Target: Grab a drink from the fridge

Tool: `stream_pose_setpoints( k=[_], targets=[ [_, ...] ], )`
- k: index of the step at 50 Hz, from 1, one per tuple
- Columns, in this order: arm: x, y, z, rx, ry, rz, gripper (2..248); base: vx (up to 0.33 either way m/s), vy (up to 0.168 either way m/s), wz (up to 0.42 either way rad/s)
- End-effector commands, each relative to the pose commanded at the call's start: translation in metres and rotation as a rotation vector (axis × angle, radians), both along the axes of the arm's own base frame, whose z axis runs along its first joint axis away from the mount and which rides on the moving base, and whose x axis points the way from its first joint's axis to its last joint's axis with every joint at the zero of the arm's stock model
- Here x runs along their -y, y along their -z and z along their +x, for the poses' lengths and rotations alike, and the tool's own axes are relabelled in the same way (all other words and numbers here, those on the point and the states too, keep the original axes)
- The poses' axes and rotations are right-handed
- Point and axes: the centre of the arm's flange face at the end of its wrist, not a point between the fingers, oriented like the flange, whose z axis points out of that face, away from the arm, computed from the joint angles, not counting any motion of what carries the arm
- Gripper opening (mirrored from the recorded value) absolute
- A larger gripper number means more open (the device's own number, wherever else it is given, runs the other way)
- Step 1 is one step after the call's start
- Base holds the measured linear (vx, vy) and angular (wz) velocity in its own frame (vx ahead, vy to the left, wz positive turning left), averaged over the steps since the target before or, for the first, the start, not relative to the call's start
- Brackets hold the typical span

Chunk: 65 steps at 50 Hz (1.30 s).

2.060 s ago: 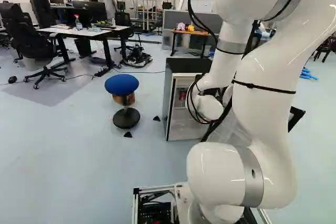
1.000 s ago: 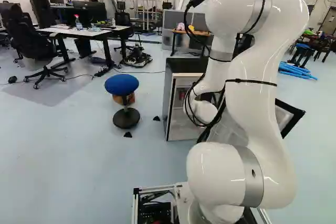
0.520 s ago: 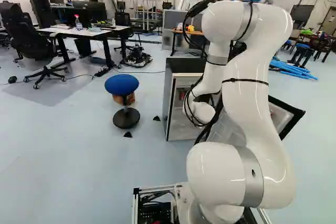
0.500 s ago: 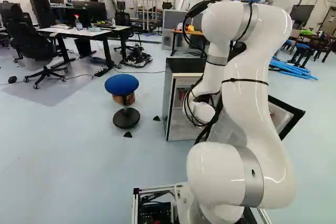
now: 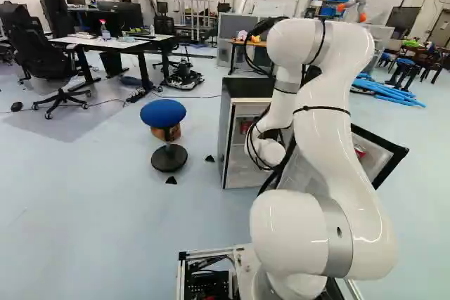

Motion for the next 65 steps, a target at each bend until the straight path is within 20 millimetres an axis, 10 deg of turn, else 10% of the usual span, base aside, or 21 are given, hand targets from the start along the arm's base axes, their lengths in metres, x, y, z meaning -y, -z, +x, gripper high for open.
stream_pose_setpoints(
  k=[65],
  targets=[
    [0.015,0.083,0.065,0.170,-0.150,-0.019,247,0.000,0.000,0.000]
  ],
)
